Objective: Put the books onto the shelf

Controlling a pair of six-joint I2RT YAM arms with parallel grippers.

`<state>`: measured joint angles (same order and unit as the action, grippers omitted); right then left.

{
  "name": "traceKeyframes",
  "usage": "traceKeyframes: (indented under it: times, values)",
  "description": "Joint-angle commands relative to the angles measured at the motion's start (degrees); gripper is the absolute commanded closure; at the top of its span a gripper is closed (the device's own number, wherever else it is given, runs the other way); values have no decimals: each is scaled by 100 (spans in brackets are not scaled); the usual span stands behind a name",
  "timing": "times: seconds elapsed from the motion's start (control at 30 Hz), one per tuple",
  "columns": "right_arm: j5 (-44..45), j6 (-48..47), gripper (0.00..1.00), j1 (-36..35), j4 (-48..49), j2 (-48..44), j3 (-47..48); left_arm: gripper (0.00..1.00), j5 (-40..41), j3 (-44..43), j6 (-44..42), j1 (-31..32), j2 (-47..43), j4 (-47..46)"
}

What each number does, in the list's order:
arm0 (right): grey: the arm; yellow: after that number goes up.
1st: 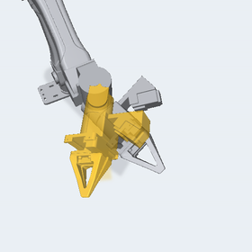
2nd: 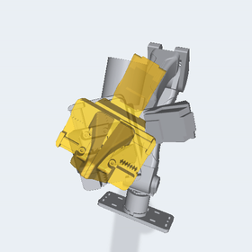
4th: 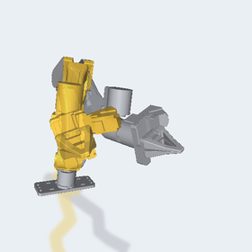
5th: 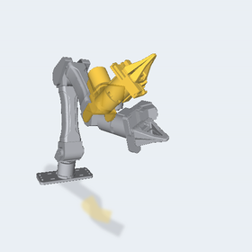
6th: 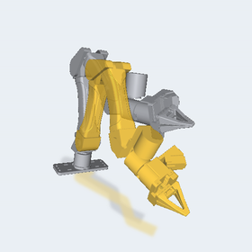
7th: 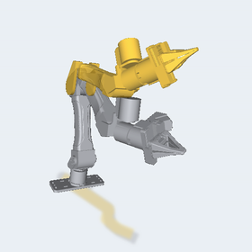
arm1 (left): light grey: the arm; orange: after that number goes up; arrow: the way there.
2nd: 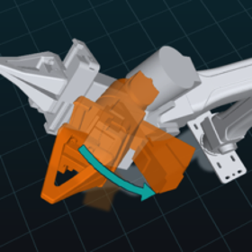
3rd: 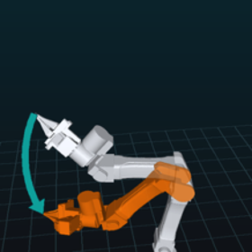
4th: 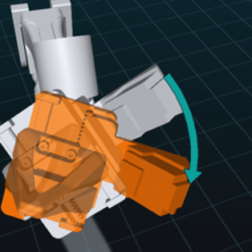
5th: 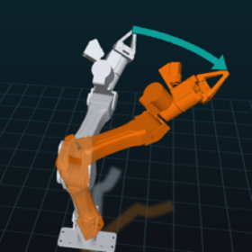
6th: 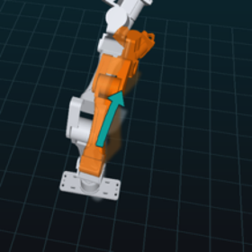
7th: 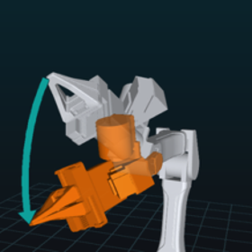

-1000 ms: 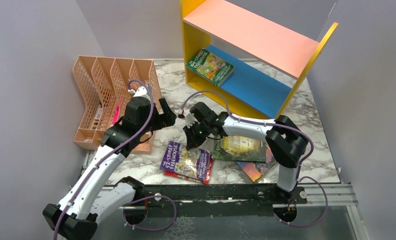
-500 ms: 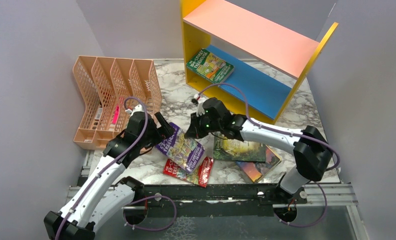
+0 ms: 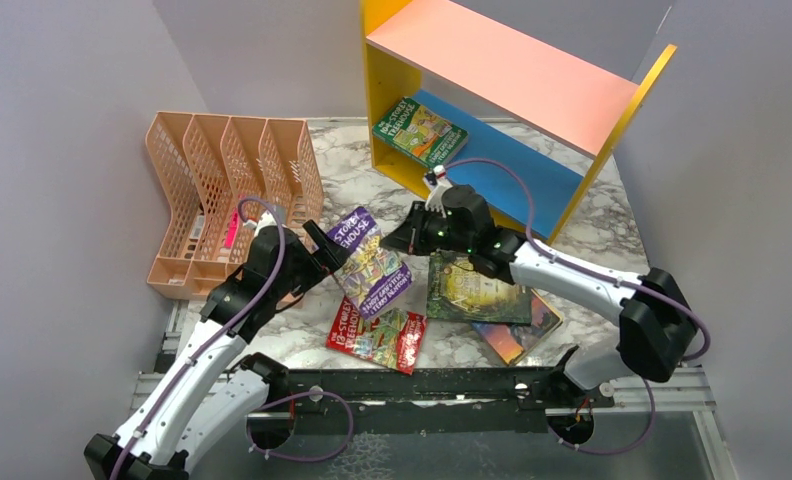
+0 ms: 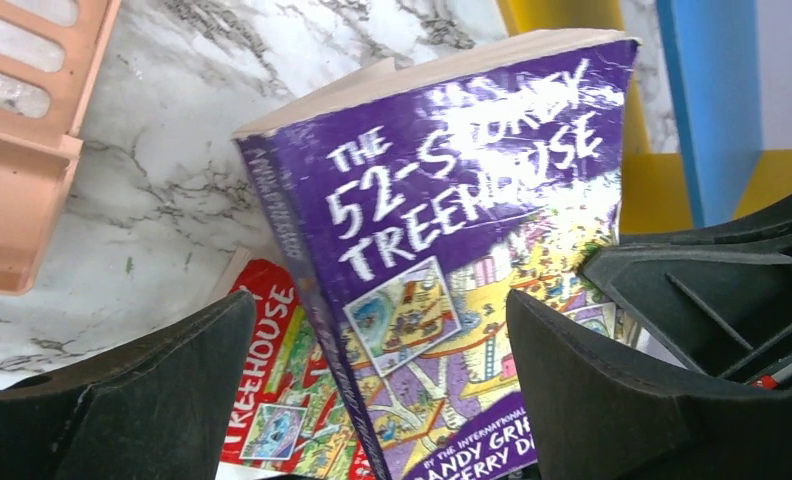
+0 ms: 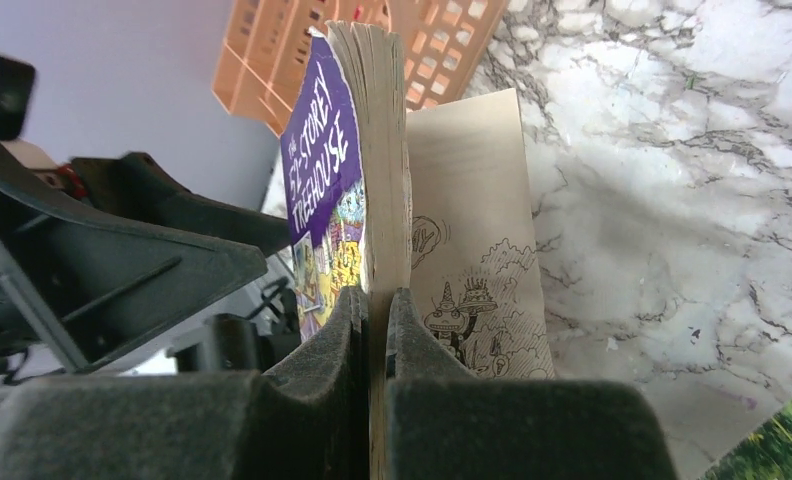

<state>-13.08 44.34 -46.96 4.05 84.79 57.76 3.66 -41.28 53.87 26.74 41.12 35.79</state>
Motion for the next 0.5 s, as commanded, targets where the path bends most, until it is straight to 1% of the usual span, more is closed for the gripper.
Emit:
traceKeyframes:
  times: [0.0,0.07,0.2,0.27,0.4,0.47]
  values:
    - [-238,737,99,248,859,-608,-104,5,63,62,155,-11,-68,-412]
    - [-404,846,99,332,894,-772,-125,5,-83,67,155,-11,14,-581]
    - [-590,962,99,410,789,-1142,-127,6,-684,72,125,-11,84,-1216]
    - [-636,1062,99,413,736,-1336,-157,12,-1051,107,196,-11,21,-1631]
    - [-648,1274,99,424,669,-1612,-243,30,-1740,405,569,-11,-323,-2511]
    - [-626,1366,99,424,661,-1707,-264,35,-1987,597,745,-11,-529,-2873]
